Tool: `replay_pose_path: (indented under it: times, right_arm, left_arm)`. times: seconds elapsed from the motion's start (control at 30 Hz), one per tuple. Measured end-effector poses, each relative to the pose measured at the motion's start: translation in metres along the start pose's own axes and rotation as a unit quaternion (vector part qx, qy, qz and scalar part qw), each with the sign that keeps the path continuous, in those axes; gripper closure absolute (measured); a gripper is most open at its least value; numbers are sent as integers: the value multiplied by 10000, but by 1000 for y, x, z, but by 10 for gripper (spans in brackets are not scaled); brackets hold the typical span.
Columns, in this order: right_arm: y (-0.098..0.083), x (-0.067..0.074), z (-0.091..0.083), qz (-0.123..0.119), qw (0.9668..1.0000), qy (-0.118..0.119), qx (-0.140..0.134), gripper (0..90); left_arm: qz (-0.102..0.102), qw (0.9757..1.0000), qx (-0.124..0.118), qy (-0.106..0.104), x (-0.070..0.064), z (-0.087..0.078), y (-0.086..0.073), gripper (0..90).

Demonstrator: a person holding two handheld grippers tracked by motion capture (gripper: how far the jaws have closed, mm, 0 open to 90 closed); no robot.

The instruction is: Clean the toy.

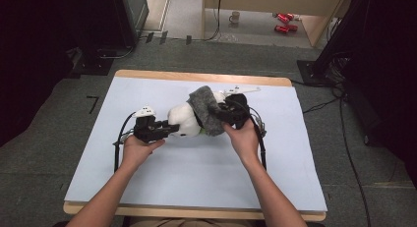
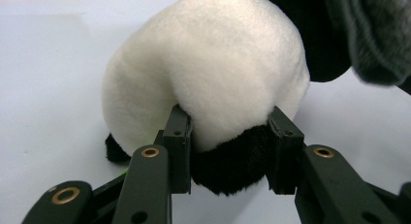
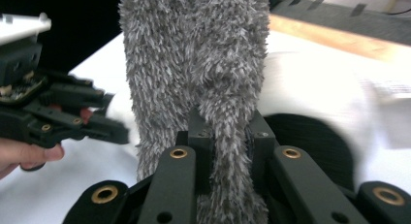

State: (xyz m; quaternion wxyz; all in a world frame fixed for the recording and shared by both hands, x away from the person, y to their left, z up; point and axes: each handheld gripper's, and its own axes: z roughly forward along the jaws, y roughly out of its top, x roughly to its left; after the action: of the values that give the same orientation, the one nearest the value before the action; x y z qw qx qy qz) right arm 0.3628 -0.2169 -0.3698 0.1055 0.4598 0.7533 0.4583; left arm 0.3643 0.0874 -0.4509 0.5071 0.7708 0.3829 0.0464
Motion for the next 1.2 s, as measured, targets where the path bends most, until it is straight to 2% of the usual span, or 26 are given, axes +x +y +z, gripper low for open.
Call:
replay_pose_path:
  times: [0.1, 0.13, 0.17, 0.2, 0.27, 0.4, 0.43, 0.57, 0.6, 0.73, 0.77, 0.8, 0.83, 0.93, 0.97, 1.03, 1.2]
  right_arm:
    - [0, -14, -10, 162, 9997, -117, -115, 779]
    - [0, -14, -10, 162, 9997, -117, -115, 779]
    - [-2, -24, -15, 318, 9992, -181, -167, 778]
    - [-2, -24, -15, 318, 9992, -181, -167, 778]
    - [-6, -35, -19, 457, 9985, -237, -191, 777]
    - [-8, -41, -21, 494, 9981, -322, -193, 777]
    - [-9, -44, -22, 520, 9976, -408, -182, 778]
    - [-10, -47, -27, 569, 9974, -385, -221, 780]
    - [-8, -44, -32, 604, 9974, -307, -262, 782]
    - [-4, -36, -37, 521, 9979, -210, -334, 783]
    - [-1, -27, -38, 479, 9982, -69, -367, 783]
    - [-1, -27, -38, 479, 9982, -69, -367, 783]
    - [2, -16, -37, 400, 9984, 114, -382, 782]
    - [5, -2, -30, 321, 9982, 347, -368, 782]
    - [5, -2, -30, 321, 9982, 347, -368, 782]
    - [4, 14, -15, 179, 9984, 498, -182, 782]
    - [-4, 27, 13, -1, 9984, 549, 111, 776]
  left_arm:
    - [60, 10000, 49, 13, 1, 0, 0, 606]
    - [60, 10000, 49, 13, 1, 0, 0, 606]
    - [96, 9999, 82, 7, 1, 0, 1, 605]
    - [96, 9999, 82, 7, 1, 0, 1, 605]
    - [107, 9999, 104, 5, 1, -1, 1, 604]
    - [96, 9999, 106, -8, 2, 0, 1, 604]
    - [99, 9999, 103, -17, 2, 0, 2, 604]
    - [89, 9999, 65, -12, 4, -1, 1, 602]
    - [29, 10000, 27, -15, 5, 0, 1, 591]
    - [11, 10000, 15, 3, 5, -1, 1, 582]
    - [10, 10000, 16, 3, 5, -1, 1, 579]
    - [12, 10000, 15, 7, 5, -1, 1, 579]
    - [12, 10000, 12, 17, 4, 0, 1, 577]
    - [23, 10000, -3, 38, 4, 0, 1, 569]
    - [23, 10000, -3, 38, 4, 0, 1, 563]
    - [14, 10000, -32, 48, 3, 0, 1, 546]
    - [18, 9999, -110, 80, 2, 1, -1, 475]
